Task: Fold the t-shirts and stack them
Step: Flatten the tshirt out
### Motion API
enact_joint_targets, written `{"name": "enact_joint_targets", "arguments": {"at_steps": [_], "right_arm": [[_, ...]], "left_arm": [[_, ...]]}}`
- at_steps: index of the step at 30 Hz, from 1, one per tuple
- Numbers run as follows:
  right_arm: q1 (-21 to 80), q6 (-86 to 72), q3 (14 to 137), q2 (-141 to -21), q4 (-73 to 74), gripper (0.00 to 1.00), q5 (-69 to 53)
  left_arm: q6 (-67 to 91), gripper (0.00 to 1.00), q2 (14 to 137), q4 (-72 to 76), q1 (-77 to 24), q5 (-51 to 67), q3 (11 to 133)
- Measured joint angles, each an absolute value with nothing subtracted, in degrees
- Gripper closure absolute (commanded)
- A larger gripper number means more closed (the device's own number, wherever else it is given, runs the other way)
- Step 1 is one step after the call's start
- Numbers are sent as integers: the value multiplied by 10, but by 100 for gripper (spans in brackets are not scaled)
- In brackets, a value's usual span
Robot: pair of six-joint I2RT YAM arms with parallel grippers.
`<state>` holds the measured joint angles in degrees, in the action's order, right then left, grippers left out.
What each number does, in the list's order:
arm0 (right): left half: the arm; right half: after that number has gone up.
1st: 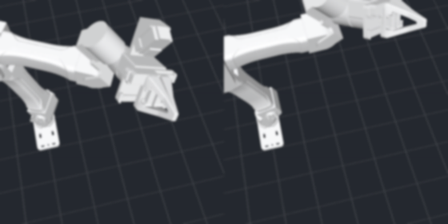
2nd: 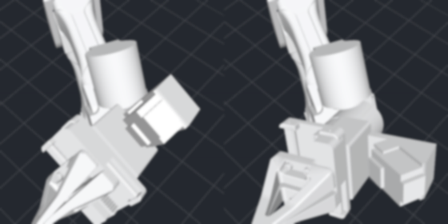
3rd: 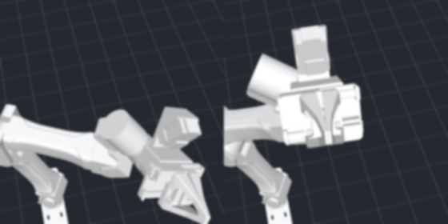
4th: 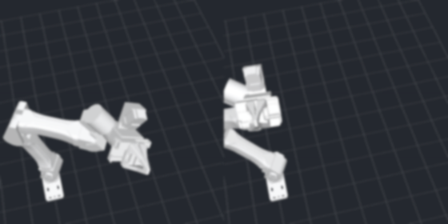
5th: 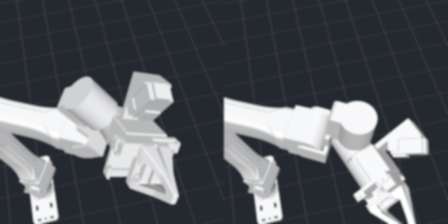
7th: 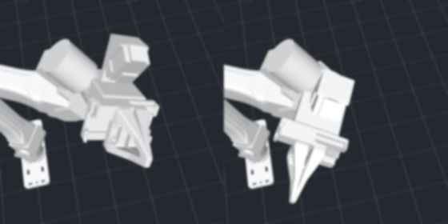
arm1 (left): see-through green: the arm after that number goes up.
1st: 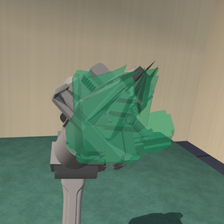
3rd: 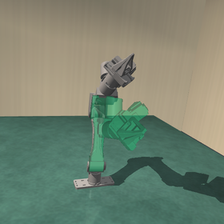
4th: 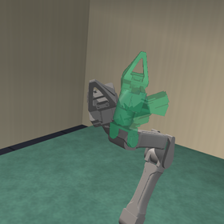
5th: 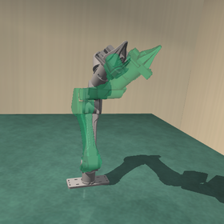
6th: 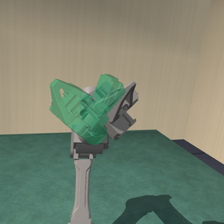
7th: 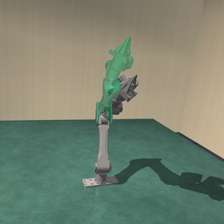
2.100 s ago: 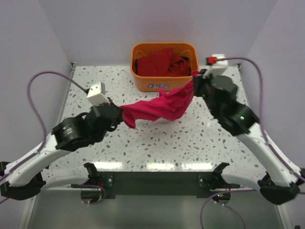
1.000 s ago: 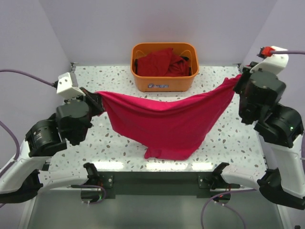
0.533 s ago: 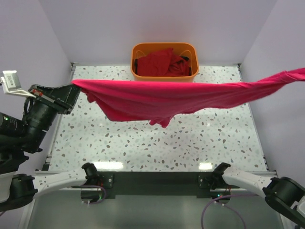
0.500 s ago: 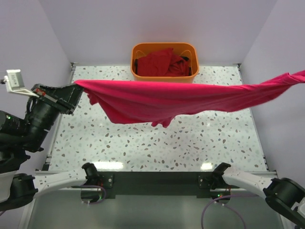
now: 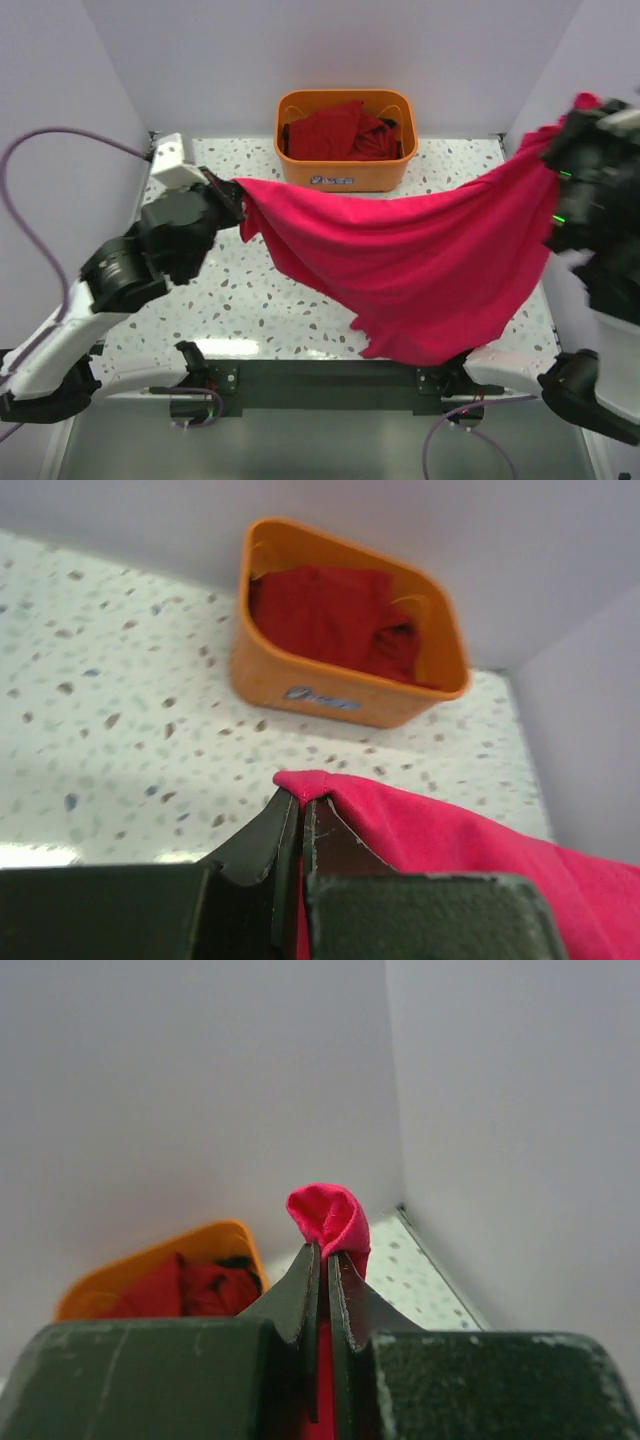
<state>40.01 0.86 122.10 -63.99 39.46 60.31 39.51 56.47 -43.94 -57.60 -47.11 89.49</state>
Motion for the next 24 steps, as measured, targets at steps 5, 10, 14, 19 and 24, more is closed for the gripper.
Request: {"name": "enact_joint_targets", "arguments": {"at_steps": [5,10,14,19,24], "right_arm": [[309,-36,1157,-810,401,100,579],[227,-92,1016,-936,411,54,491],[214,-118,1006,-989,434,1,445],[217,-146,994,-948,449,1,412],[250,-224,792,-757,480,1,345]], "left_arm": [[413,93,656,-382,-345,-353,711],[384,0,786,-352,-222,-233,595],[370,0,822,-336,-214,-208,619],[369,0,796,-324,-195,-217,628],[395,0,712,-339,-191,-231,531]]}}
